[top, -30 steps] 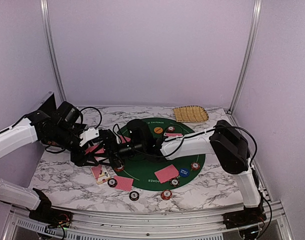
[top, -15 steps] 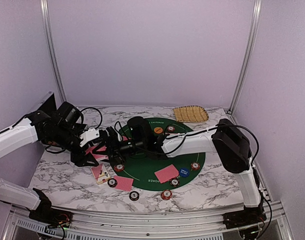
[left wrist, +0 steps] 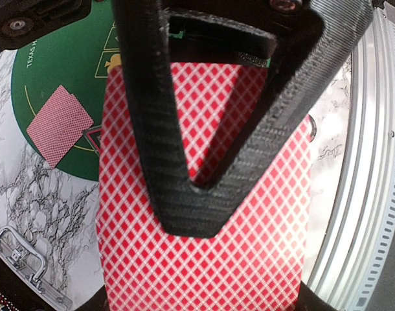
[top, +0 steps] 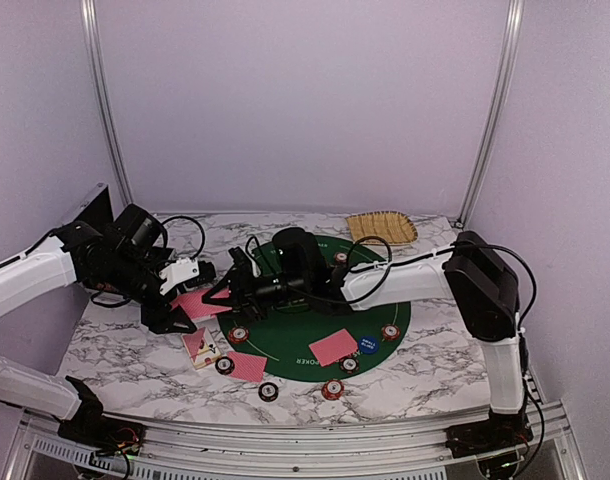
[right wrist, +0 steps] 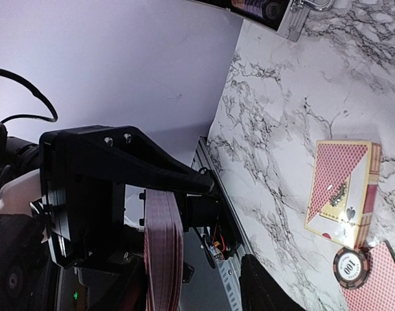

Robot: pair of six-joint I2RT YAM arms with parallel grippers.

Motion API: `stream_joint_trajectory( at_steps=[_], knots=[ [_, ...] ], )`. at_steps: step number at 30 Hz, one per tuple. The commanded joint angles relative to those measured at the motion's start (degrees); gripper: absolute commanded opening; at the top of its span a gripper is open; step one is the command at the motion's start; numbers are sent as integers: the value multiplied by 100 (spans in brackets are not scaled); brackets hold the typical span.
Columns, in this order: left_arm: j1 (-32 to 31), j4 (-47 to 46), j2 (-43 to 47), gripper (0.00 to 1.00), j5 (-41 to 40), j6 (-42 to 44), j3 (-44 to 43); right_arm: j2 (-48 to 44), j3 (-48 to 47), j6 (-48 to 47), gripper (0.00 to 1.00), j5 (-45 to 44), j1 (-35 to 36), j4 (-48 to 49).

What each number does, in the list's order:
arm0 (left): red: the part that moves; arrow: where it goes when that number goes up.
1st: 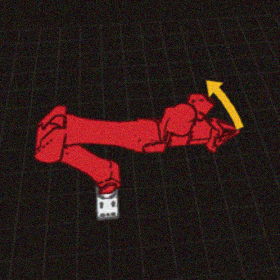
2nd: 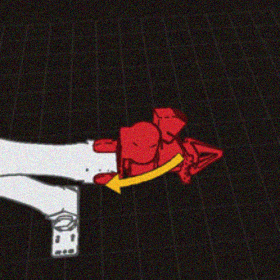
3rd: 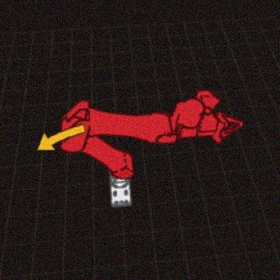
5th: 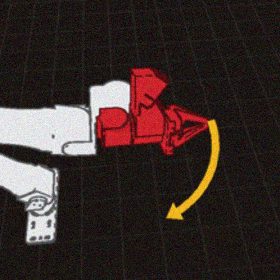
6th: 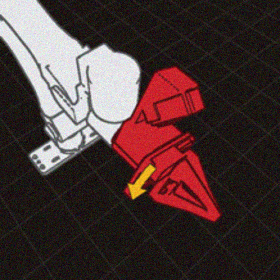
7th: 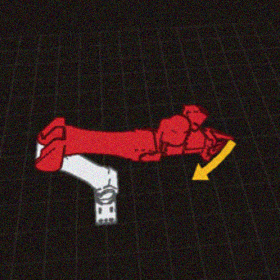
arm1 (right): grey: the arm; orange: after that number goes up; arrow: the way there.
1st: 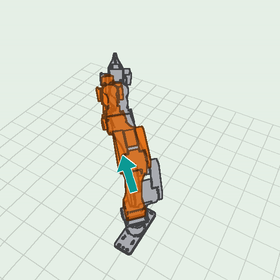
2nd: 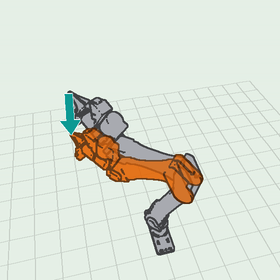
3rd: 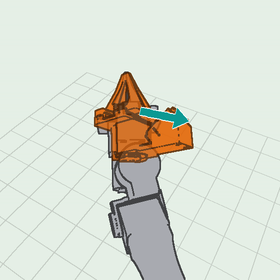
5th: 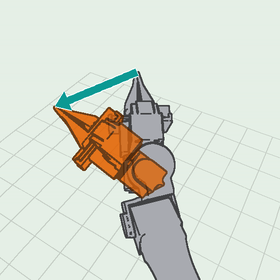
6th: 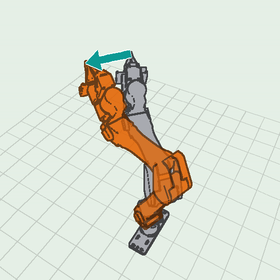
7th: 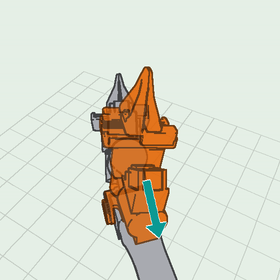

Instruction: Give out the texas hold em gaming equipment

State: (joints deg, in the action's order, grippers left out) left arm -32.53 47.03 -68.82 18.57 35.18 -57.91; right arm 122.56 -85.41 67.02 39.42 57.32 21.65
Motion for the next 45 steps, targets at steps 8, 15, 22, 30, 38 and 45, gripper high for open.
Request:
stream_joint_trajectory(
  at_steps=[8, 15, 22, 30, 38, 45],
  knots=[
    [-7, -36, 9, 0, -119, 30, 150, -417, 385, 216, 18, 46, -52, 293],
    [-7, -75, 2, 0, -229, 16, 255, -559, 505, 297, 0, 90, -85, 312],
    [1, -88, 62, 0, -282, -10, 313, -804, 638, -26, 0, 190, -316, -116],
    [83, -79, 113, 0, -364, -53, 420, -1090, -277, -2426, 0, -627, -946, -3094],
    [225, 11, 143, 0, -288, -76, 476, -325, -2484, -6184, 0, -4339, -909, -5691],
    [254, 44, 193, 0, -239, -71, 474, 239, -2058, -9019, 0, -7707, -357, -4237]
  ],
)
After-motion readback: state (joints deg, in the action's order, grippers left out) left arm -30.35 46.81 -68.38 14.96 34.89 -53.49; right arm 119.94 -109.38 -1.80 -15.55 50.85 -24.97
